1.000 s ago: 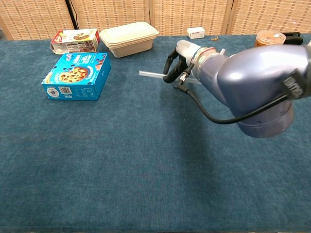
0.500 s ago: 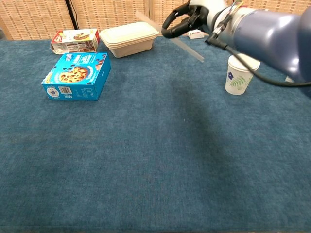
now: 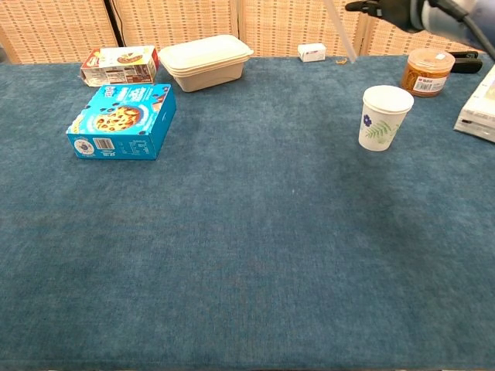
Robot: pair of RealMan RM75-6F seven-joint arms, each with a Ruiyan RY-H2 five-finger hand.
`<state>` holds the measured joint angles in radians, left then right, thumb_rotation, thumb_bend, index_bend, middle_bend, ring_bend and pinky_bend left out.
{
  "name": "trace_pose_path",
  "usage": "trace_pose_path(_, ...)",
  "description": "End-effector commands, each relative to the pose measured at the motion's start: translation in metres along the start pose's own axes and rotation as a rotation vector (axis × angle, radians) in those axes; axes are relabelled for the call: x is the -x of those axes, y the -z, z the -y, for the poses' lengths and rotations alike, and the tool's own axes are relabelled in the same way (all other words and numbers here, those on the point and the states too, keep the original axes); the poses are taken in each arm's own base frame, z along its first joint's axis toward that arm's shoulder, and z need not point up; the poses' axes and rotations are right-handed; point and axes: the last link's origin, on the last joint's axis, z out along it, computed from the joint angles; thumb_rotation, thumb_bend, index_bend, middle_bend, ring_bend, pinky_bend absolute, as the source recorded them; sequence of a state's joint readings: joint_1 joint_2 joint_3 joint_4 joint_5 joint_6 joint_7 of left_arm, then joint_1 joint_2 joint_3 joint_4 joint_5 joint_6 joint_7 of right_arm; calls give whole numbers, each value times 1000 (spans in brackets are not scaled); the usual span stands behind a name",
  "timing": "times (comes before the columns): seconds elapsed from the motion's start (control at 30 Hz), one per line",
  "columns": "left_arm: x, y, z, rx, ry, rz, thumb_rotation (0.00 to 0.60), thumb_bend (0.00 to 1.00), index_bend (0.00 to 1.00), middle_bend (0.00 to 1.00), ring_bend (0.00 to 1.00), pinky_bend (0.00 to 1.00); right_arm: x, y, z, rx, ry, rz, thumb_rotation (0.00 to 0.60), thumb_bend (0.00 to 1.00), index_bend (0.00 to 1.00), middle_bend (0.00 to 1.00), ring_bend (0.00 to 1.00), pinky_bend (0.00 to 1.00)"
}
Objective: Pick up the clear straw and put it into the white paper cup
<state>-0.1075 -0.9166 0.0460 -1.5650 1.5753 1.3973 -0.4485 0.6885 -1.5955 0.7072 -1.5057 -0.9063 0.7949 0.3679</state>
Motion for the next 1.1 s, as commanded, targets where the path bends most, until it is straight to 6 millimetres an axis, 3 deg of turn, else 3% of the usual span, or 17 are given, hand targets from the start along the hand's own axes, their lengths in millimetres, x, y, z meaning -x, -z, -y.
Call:
trace_pose_path(0.03,0,-1,0,-1,-4,1,600,5,0,0,0,0,-24,8,-10,2,-16,-26,600,492,556,0,0,0)
trace_pose_path(0.17,2,-2,-2,-2,-11,4,600,5,0,0,0,0,-41,16,-18,-2,-59,-39,600,493,559,0,0,0)
trace_pose_path(0.33,2,-2,-4,-1,-16,-1,600,5,0,0,0,0,-46,21,-27,-2,-111,-33,600,492,563,0,0,0)
trace_pose_path(0.77,1,2,-5,-4,-18,-19,600,6,0,0,0,0,-35,15,-50,8,-177,-10,600,493,566,0,0,0)
trace_pose_path(1.1,1,1,-4,-10,-19,-20,600,5,0,0,0,0,-34,13,-57,2,-172,-7,600,497,569,0,0,0)
